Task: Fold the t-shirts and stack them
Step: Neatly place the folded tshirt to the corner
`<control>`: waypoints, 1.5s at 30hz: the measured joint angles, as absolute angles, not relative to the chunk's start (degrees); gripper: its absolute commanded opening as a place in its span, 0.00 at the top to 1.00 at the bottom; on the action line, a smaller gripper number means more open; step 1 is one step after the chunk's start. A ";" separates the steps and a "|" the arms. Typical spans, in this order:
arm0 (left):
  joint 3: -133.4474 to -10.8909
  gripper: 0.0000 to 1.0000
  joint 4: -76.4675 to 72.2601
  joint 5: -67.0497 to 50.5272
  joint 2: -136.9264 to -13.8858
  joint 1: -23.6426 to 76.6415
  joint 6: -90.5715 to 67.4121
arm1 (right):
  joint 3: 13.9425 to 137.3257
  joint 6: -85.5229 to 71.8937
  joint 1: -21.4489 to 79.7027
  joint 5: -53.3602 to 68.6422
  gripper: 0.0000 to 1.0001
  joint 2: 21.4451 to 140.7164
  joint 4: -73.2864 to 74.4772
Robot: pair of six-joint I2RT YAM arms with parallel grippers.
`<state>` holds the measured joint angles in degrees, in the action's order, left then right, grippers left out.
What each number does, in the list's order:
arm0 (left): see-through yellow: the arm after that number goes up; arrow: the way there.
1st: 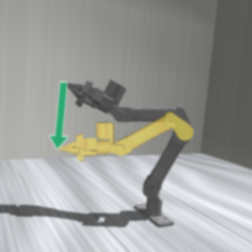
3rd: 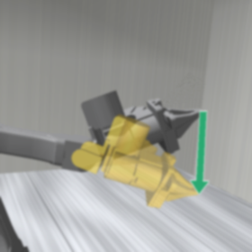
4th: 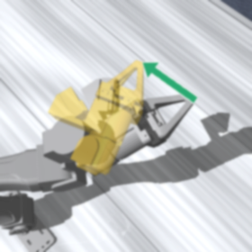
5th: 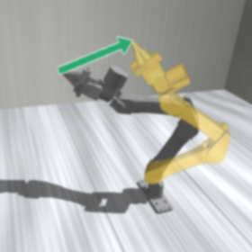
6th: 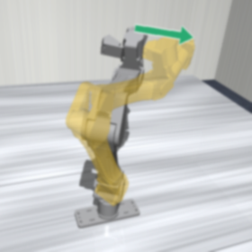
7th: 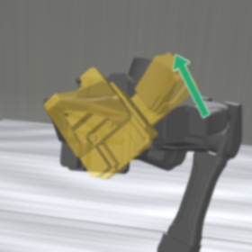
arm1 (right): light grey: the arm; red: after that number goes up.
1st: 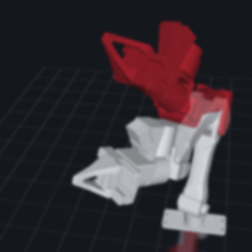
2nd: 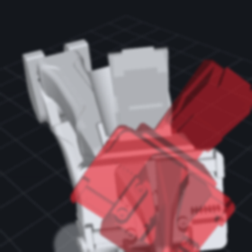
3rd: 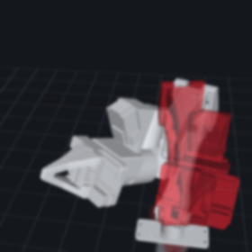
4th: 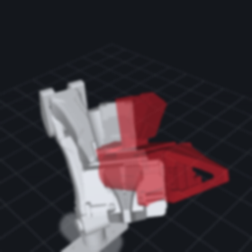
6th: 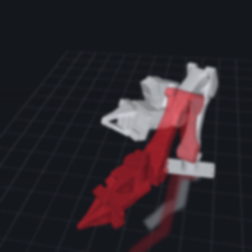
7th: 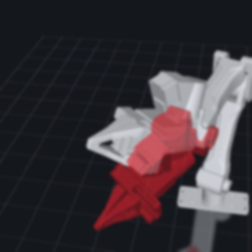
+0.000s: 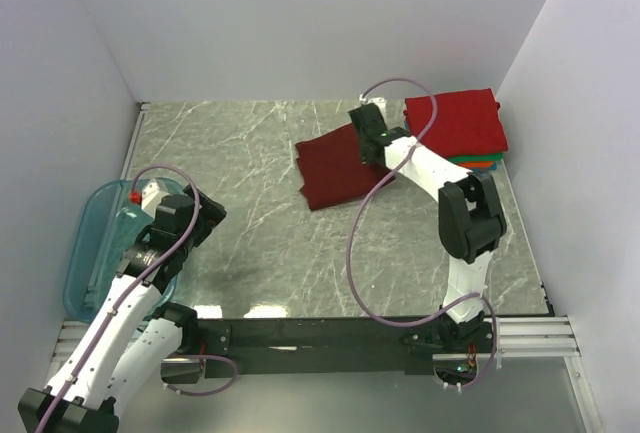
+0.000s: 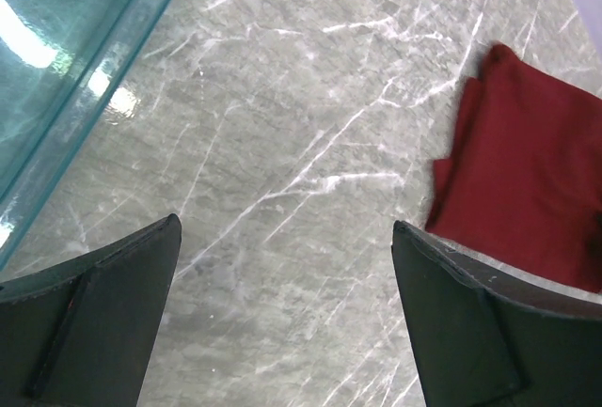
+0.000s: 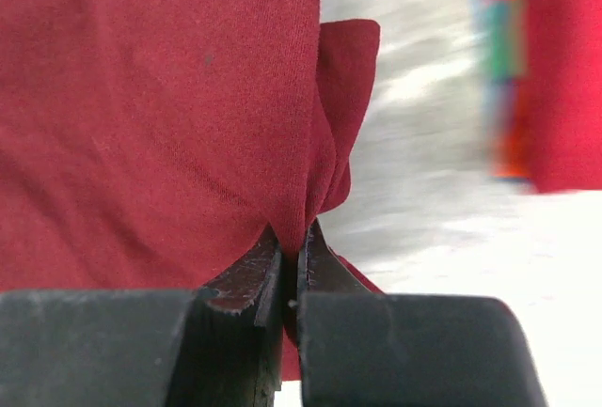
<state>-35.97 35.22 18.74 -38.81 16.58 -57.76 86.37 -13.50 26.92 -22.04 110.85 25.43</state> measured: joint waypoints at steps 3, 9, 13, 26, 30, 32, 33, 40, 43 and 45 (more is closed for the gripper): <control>-35.97 0.01 35.46 19.40 -38.85 16.58 -58.17 | 86.39 -9.54 25.17 -27.27 1.00 108.62 25.30; -35.97 0.00 36.34 20.08 -38.83 16.58 -58.37 | 87.70 -1.65 22.28 -32.80 1.00 104.79 24.32; -35.97 0.01 36.88 20.47 -38.76 16.58 -58.41 | 90.26 3.68 20.82 -34.46 1.00 104.79 23.00; -35.99 0.01 37.65 21.32 -39.99 16.58 -58.41 | 100.27 13.17 14.46 -28.10 1.00 104.84 25.63; -35.99 0.01 37.60 21.37 -40.53 16.58 -58.39 | 103.63 13.10 12.29 -24.14 1.00 104.86 29.28; -35.99 0.00 37.60 21.37 -40.75 16.58 -58.39 | 105.93 12.91 11.55 -22.63 1.00 104.92 31.09; -35.99 0.01 37.60 21.37 -40.88 16.58 -58.39 | 107.20 12.73 11.16 -21.98 1.00 104.99 32.03; -36.01 0.01 37.58 21.41 -41.89 16.58 -58.39 | 114.76 11.00 9.85 -19.09 1.00 105.65 37.19; -36.01 0.01 37.58 21.52 -42.26 16.58 -58.37 | 118.02 9.82 9.34 -17.96 1.00 106.28 39.35; -36.01 0.00 37.56 21.63 -42.48 16.58 -58.39 | 119.77 8.97 8.67 -16.93 1.00 106.43 40.84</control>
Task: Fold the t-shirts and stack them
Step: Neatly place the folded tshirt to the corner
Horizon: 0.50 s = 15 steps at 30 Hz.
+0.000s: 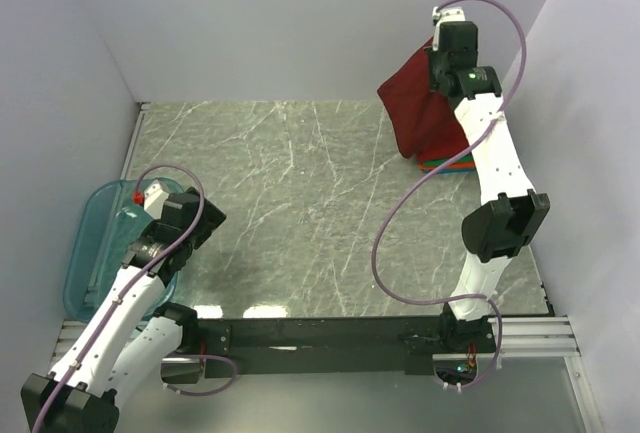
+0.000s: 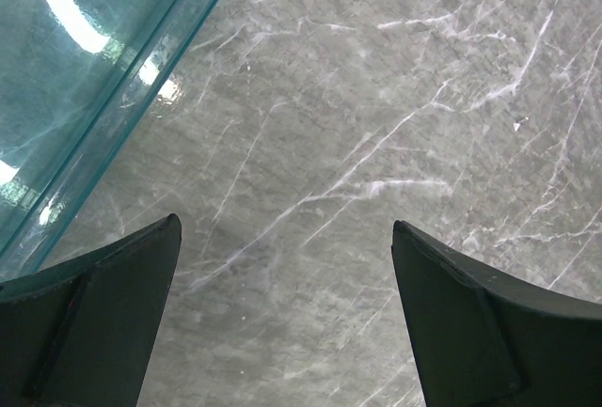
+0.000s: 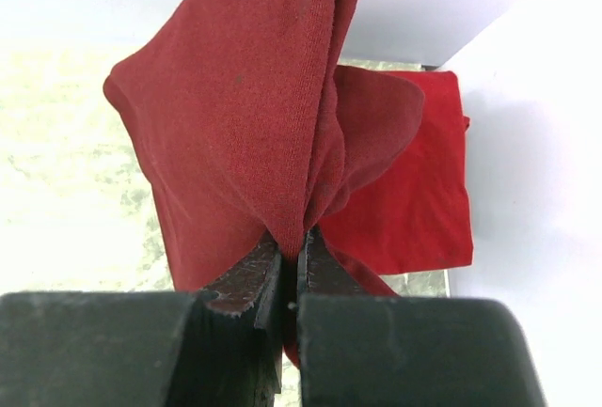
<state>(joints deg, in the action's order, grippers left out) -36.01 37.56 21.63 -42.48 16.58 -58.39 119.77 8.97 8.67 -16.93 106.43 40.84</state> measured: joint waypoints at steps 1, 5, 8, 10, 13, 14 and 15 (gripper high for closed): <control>-36.01 0.01 37.54 21.74 -42.61 16.58 -58.37 | 120.64 8.56 8.21 -16.40 1.00 106.43 41.58; -36.01 0.00 37.56 21.96 -43.20 16.58 -58.37 | 122.06 7.64 6.74 -15.22 1.00 106.43 42.06; -36.01 0.01 37.56 21.98 -43.35 16.58 -58.37 | 121.69 7.09 5.65 -14.00 1.00 106.48 42.09; -36.01 0.00 37.56 22.04 -43.35 16.58 -58.39 | 121.40 6.83 4.82 -13.26 1.00 106.59 42.11; -36.01 0.01 37.56 22.24 -43.40 16.58 -58.37 | 121.38 6.22 3.40 -12.32 1.00 107.42 41.93; -36.01 0.01 37.56 22.33 -43.40 16.58 -58.39 | 121.38 5.96 3.03 -12.23 1.00 107.81 41.87; -36.01 0.00 37.56 22.37 -43.42 16.58 -58.39 | 121.38 5.69 2.44 -11.84 1.00 108.38 41.74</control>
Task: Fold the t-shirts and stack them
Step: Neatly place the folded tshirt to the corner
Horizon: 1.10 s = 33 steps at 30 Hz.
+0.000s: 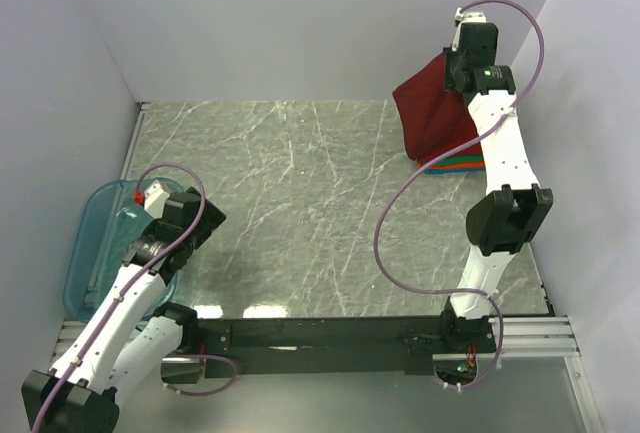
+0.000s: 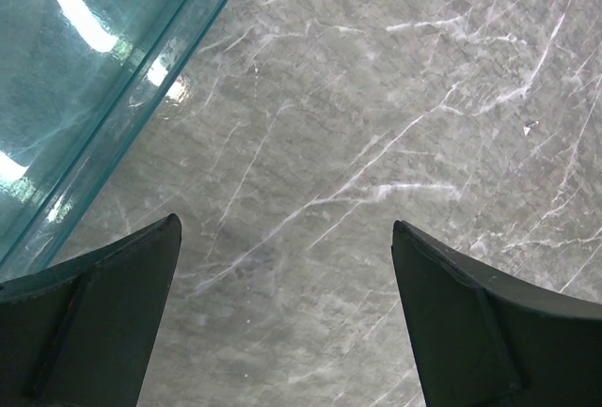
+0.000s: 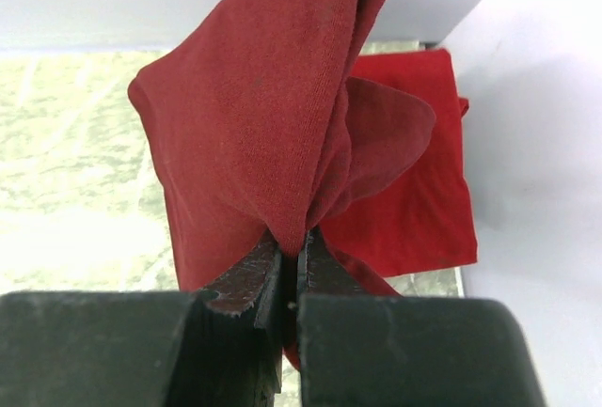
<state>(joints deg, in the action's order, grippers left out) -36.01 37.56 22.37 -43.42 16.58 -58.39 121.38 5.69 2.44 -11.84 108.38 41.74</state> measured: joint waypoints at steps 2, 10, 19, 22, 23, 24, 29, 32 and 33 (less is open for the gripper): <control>-36.03 0.01 37.56 22.41 -43.75 16.58 -58.39 | 121.38 5.32 1.30 -10.92 1.00 109.86 41.54; -36.36 0.00 37.58 22.44 -45.17 16.58 -58.39 | 119.11 5.02 -3.22 -8.88 1.00 113.86 40.07; -36.67 0.01 37.56 22.94 -45.74 16.58 -58.39 | 118.69 4.29 -7.05 -8.93 1.00 116.42 38.11; -36.77 0.01 37.58 23.00 -46.57 16.58 -58.37 | 118.83 4.29 -8.03 -8.95 1.00 117.95 37.76; -36.88 0.01 37.60 23.03 -46.89 16.58 -58.37 | 118.89 4.29 -8.36 -8.97 0.99 118.56 37.67; -36.99 0.01 37.60 23.05 -47.18 16.58 -58.37 | 118.91 4.27 -8.71 -9.06 0.99 119.15 37.71; -37.63 0.01 37.54 23.31 -48.01 16.58 -58.35 | 118.93 3.79 -10.33 -10.11 0.92 121.30 37.87; -37.95 0.01 37.39 23.46 -48.64 16.58 -58.24 | 119.07 3.38 -11.18 -11.40 0.83 122.28 38.30; -37.98 0.01 37.26 23.46 -48.90 16.58 -58.22 | 119.17 3.27 -11.42 -11.97 0.79 122.69 38.46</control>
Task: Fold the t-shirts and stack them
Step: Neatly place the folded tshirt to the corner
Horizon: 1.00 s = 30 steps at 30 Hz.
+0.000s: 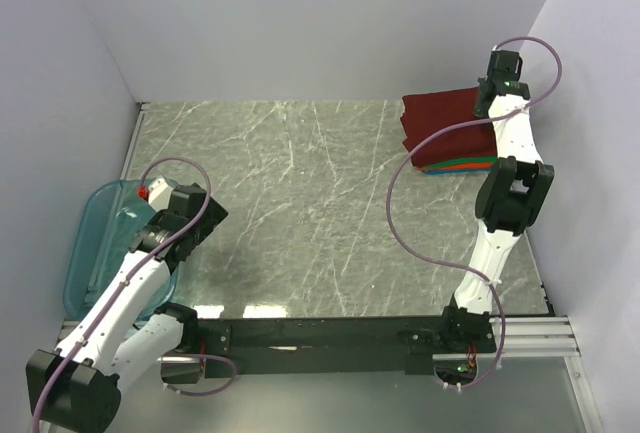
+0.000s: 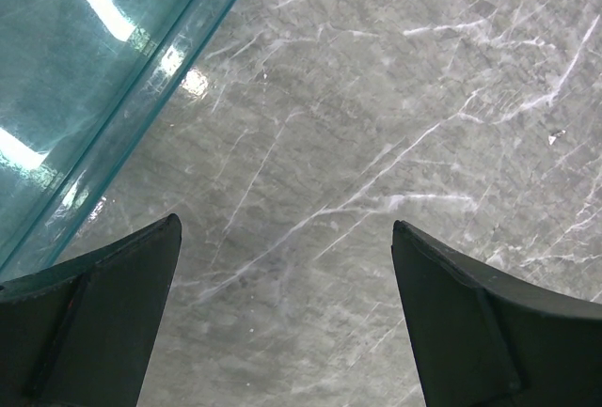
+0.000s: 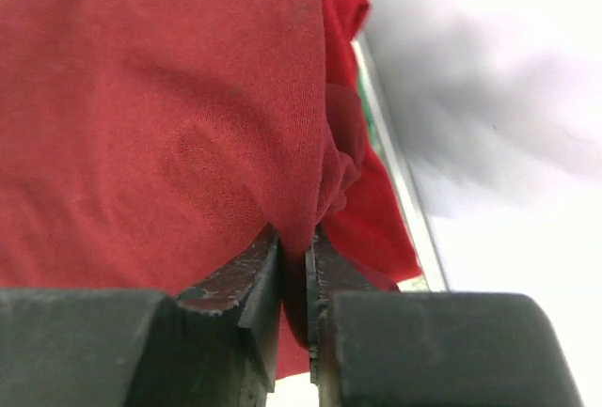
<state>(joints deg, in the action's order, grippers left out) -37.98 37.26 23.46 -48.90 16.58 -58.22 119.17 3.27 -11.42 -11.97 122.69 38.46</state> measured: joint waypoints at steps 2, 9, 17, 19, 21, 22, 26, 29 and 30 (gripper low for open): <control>-38.02 0.00 37.08 23.51 -49.47 16.58 -58.17 | 119.22 3.01 -11.66 -13.26 0.73 123.22 38.61; -38.63 0.00 36.60 23.70 -51.55 16.58 -58.15 | 119.90 0.58 -12.82 -18.81 0.31 124.27 39.24; -38.72 0.01 36.49 23.81 -50.74 16.58 -58.15 | 120.79 -5.74 -13.50 -21.93 0.25 123.11 41.89; -38.72 0.01 36.40 23.81 -49.84 16.58 -58.15 | 120.62 -7.05 -13.50 -20.84 0.25 121.80 42.46; -38.72 0.00 36.18 23.75 -48.88 16.58 -58.13 | 119.48 -8.36 -13.50 -18.20 0.22 119.09 42.44; -38.72 0.01 36.12 23.68 -48.66 16.58 -58.13 | 118.48 -9.04 -13.47 -16.21 0.21 117.32 42.24; -38.72 0.01 35.73 23.31 -48.42 16.58 -58.06 | 116.84 -9.96 -12.97 -9.43 0.19 111.57 41.47; -38.72 0.01 35.48 23.14 -48.47 16.58 -57.95 | 117.67 -10.15 -12.21 -4.54 0.17 110.28 40.64; -38.72 0.01 35.27 22.96 -48.47 16.58 -57.93 | 118.04 -10.31 -11.94 -3.20 0.16 110.43 40.51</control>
